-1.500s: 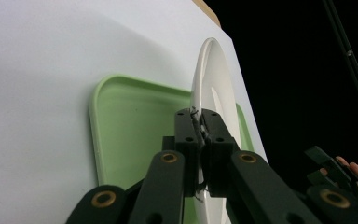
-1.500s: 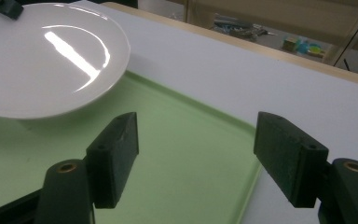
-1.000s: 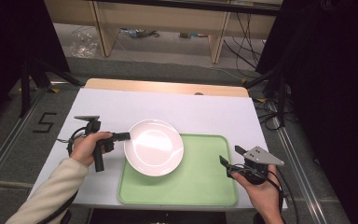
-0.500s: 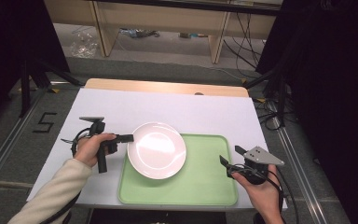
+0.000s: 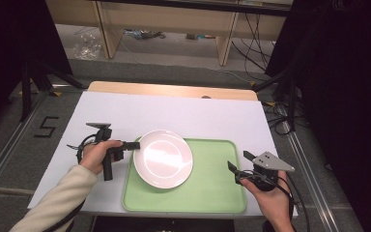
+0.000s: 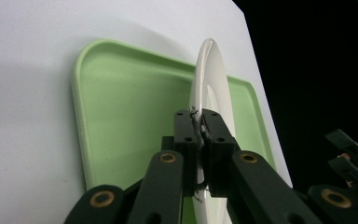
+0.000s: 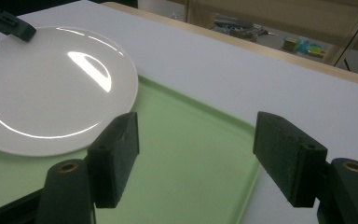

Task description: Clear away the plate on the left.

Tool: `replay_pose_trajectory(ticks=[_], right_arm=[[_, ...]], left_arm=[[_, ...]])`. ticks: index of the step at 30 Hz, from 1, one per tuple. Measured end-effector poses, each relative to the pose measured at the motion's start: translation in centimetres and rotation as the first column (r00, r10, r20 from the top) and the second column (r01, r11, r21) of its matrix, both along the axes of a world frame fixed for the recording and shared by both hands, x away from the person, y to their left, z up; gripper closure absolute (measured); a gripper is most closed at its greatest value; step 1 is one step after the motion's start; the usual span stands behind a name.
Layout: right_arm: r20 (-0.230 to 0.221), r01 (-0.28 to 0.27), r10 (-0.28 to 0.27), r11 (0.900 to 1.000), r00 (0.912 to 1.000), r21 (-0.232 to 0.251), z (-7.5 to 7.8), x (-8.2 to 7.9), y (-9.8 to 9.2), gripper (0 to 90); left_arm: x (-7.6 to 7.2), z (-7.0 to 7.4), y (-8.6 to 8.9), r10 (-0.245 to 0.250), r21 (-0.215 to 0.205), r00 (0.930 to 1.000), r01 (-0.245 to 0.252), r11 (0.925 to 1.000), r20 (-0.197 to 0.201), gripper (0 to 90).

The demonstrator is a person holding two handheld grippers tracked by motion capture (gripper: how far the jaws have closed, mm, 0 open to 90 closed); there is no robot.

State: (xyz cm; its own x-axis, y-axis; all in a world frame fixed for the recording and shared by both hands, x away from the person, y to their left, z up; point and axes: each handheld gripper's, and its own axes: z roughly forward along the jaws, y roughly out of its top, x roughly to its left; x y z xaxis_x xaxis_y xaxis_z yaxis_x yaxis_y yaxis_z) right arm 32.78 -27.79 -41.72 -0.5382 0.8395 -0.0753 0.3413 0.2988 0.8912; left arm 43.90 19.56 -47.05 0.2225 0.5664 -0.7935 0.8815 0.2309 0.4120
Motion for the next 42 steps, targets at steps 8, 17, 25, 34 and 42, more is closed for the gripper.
replay_pose_trajectory(ticks=[8,17,25,34,42], right_arm=[[-0.002,0.0,0.0,1.0,1.0,0.0,0.0,0.0,0.0,32.2],[0.005,-0.001,0.001,1.0,1.0,0.005,-0.1,0.1,0.0,32.1],[0.006,0.0,0.0,1.0,1.0,0.005,-0.1,0.1,0.0,32.0],[0.005,-0.002,0.002,1.0,1.0,0.004,-0.1,0.1,0.0,32.0],[0.004,-0.002,0.002,1.0,1.0,0.005,-0.1,0.1,0.0,32.0]], left_arm=[[0.1,-0.2,-0.2,-0.008,0.061,0.9997,0.006,0.9981,0.023,86.4],[0.2,-0.5,-0.4,-0.025,0.14,0.9986,0.018,0.9899,0.048,85.0],[0.2,-0.7,-0.5,-0.043,0.197,0.9979,0.032,0.9799,0.048,82.9],[0.2,-1.0,-1.0,-0.083,0.28,0.9949,0.064,0.9578,0.056,80.3],[0.0,-0.3,-1.4,-0.131,0.353,0.9845,0.083,0.9321,0.116,75.1]])
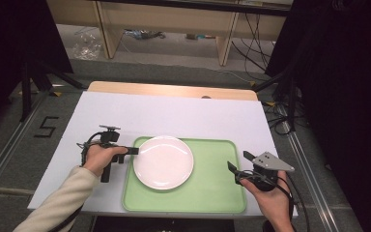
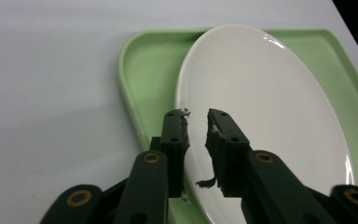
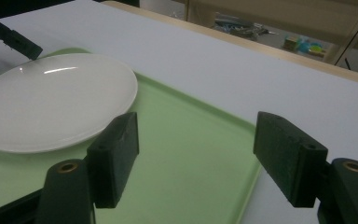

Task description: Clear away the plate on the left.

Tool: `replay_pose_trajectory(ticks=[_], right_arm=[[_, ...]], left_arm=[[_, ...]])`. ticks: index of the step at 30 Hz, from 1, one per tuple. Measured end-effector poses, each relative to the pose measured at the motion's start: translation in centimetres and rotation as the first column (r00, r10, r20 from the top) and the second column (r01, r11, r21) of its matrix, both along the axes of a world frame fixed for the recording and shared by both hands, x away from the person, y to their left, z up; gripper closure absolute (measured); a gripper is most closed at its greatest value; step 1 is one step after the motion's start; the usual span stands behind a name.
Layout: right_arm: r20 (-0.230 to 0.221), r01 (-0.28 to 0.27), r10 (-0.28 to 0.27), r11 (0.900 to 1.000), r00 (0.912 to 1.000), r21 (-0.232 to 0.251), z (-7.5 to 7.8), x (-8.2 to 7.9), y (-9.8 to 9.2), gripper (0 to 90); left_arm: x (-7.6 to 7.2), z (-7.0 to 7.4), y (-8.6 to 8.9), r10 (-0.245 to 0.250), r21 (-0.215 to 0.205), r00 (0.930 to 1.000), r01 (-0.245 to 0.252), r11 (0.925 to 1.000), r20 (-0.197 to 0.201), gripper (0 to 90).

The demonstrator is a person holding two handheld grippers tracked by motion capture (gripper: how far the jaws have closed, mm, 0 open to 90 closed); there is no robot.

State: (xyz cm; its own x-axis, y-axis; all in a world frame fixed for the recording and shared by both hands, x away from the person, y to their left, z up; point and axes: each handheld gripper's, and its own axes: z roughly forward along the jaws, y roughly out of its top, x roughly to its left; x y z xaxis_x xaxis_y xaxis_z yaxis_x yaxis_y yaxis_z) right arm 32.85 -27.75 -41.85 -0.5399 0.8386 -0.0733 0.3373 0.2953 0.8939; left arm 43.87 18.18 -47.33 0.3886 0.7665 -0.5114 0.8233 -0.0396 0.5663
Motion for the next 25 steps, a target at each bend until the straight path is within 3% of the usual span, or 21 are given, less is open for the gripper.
replay_pose_trajectory(ticks=[4,5,6,7,8,9,10,11,14,15,16,18,19,20,22,25], right_arm=[[0.001,0.001,-0.001,1.0,1.0,0.001,0.0,0.0,0.0,31.8],[0.002,0.001,-0.001,1.0,1.0,0.0,0.0,0.0,0.0,31.7],[-0.003,0.001,-0.001,1.0,1.0,0.003,0.0,0.0,0.0,31.6],[-0.003,0.001,-0.001,1.0,1.0,0.003,0.0,0.0,0.0,31.6],[-0.016,0.0,0.0,1.0,0.9999,0.009,0.0,-0.1,-0.1,31.4],[-0.016,0.0,0.0,1.0,0.9999,0.009,0.0,-0.1,-0.1,31.3],[-0.016,0.0,0.0,1.0,0.9999,0.009,0.0,-0.1,-0.1,31.3],[-0.017,0.0,0.0,1.0,0.9999,0.009,0.0,-0.1,-0.1,31.3],[-0.013,0.001,0.0,1.0,0.9999,0.007,0.0,-0.1,-0.1,31.1],[-0.013,0.001,0.0,1.0,0.9999,0.007,0.0,-0.1,-0.1,31.1],[0.002,0.001,-0.001,1.0,1.0,0.001,0.0,0.0,-0.2,31.1],[0.002,0.0,0.0,1.0,1.0,0.001,0.0,0.0,-0.2,31.1],[0.001,0.0,0.0,1.0,1.0,0.001,0.0,0.0,-0.2,31.1],[-0.005,0.002,-0.002,1.0,1.0,-0.002,0.0,0.0,-0.2,31.1],[-0.014,0.003,-0.003,1.0,0.9999,0.011,-0.1,0.0,-0.1,31.1],[-0.022,0.003,-0.003,1.0,0.9997,0.001,0.0,0.0,-0.2,31.1]], left_arm=[[-0.4,0.5,-0.3,-0.02,0.025,0.9941,0.017,0.9995,0.107,64.0],[-0.5,0.7,-0.3,-0.026,0.032,0.9893,0.022,0.9993,0.144,60.6],[-0.5,0.7,-0.3,-0.026,0.032,0.9893,0.022,0.9993,0.144,57.1],[-0.6,0.9,-0.2,-0.041,0.045,0.9822,0.034,0.9984,0.183,57.1],[-0.9,1.3,-0.1,-0.053,0.057,0.9694,0.04,0.9976,0.24,49.2],[-1.0,1.5,0.0,-0.069,0.071,0.9599,0.051,0.9961,0.272,46.3],[-1.0,1.5,0.0,-0.069,0.071,0.9599,0.051,0.9961,0.272,42.6],[-1.2,1.7,0.1,-0.076,0.082,0.9489,0.053,0.9952,0.306,42.6],[-1.9,2.4,0.4,-0.091,0.085,0.9264,0.064,0.9943,0.365,28.1],[-1.9,2.4,0.4,-0.091,0.085,0.9264,0.064,0.9943,0.365,25.1],[-2.3,2.6,0.6,-0.093,0.102,0.9158,0.057,0.9931,0.391,20.7],[-2.9,2.8,0.9,-0.087,0.125,0.9075,0.038,0.9914,0.411,16.9],[-2.9,2.8,0.9,-0.087,0.125,0.9075,0.038,0.9914,0.411,15.6],[-3.3,3.1,1.5,-0.079,0.142,0.8846,0.014,0.9897,0.46,15.8],[-3.5,3.4,1.8,-0.081,0.149,0.8714,0.009,0.9888,0.484,17.8],[-3.7,3.5,1.9,-0.066,0.117,0.8756,0.011,0.993,0.478,19.5]])
